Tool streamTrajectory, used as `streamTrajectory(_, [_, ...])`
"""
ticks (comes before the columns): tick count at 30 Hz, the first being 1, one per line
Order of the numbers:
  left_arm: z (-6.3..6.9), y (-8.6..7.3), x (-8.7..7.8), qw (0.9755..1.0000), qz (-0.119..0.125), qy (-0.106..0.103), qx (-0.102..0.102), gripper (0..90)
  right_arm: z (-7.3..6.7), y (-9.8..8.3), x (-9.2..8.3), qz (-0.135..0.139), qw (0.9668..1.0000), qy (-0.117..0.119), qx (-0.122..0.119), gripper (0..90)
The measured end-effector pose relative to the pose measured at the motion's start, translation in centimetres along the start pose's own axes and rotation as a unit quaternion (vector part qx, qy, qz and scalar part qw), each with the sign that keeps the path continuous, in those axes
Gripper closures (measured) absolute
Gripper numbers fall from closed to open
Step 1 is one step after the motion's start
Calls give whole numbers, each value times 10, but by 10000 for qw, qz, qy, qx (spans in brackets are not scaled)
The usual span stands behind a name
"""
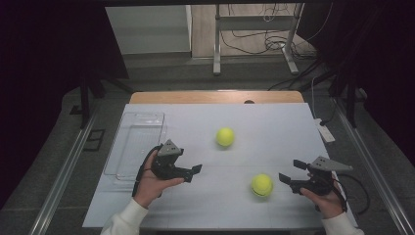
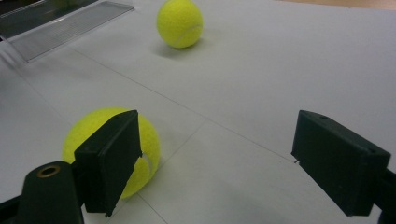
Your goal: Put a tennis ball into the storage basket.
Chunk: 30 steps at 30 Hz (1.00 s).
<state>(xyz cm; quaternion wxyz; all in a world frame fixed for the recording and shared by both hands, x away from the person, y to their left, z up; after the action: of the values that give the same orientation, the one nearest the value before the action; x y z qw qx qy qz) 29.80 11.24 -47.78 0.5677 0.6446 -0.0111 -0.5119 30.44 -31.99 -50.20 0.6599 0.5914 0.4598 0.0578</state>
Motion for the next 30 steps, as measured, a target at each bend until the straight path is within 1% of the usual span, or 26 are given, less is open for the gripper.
streamTrajectory(2, [2, -1, 4, 9999, -82, -66, 26, 100, 0, 0, 0, -5, 10000, -4, -10, 156])
streamTrajectory(4, [4, -1, 8, 9998, -141, -89, 59, 99, 0, 0, 0, -16, 10000, -22, -28, 156])
streamTrajectory(8, [8, 1, 13, 9996, -187, -162, 101, 97, 0, 0, 0, -22, 10000, -43, -36, 156])
streamTrajectory(12, [11, 4, 20, 9992, -233, -284, 128, 97, 2, -1, 1, -56, 10000, -72, -38, 158])
streamTrajectory(15, [14, 6, 24, 9989, -269, -338, 162, 96, 3, -1, 1, -44, 10000, -63, -6, 159])
streamTrajectory(21, [19, 8, 31, 9986, -302, -376, 226, 96, 3, -2, 0, -33, 10000, -70, 5, 159])
streamTrajectory(24, [23, 8, 34, 9983, -330, -376, 295, 97, 4, -2, 1, -39, 10000, -72, 29, 158])
streamTrajectory(27, [24, 8, 34, 9981, -312, -415, 336, 96, 4, -3, 2, -63, 9999, -91, 23, 158])
streamTrajectory(30, [24, 8, 35, 9981, -319, -426, 314, 96, 4, -2, 2, -63, 9999, -96, 13, 158])
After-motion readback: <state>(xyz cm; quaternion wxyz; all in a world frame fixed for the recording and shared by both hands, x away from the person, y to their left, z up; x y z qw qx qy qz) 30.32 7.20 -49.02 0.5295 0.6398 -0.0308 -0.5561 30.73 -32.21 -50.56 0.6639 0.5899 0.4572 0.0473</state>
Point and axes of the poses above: each handheld gripper's, and its own axes: x roughly forward along the jaws, y roughly out of its top, z roughly to its right, the point moved 2 cm from there along x, roughly forward along the jaws, and after that the axes turned 4 degrees about -z, right-handed, at the moved point
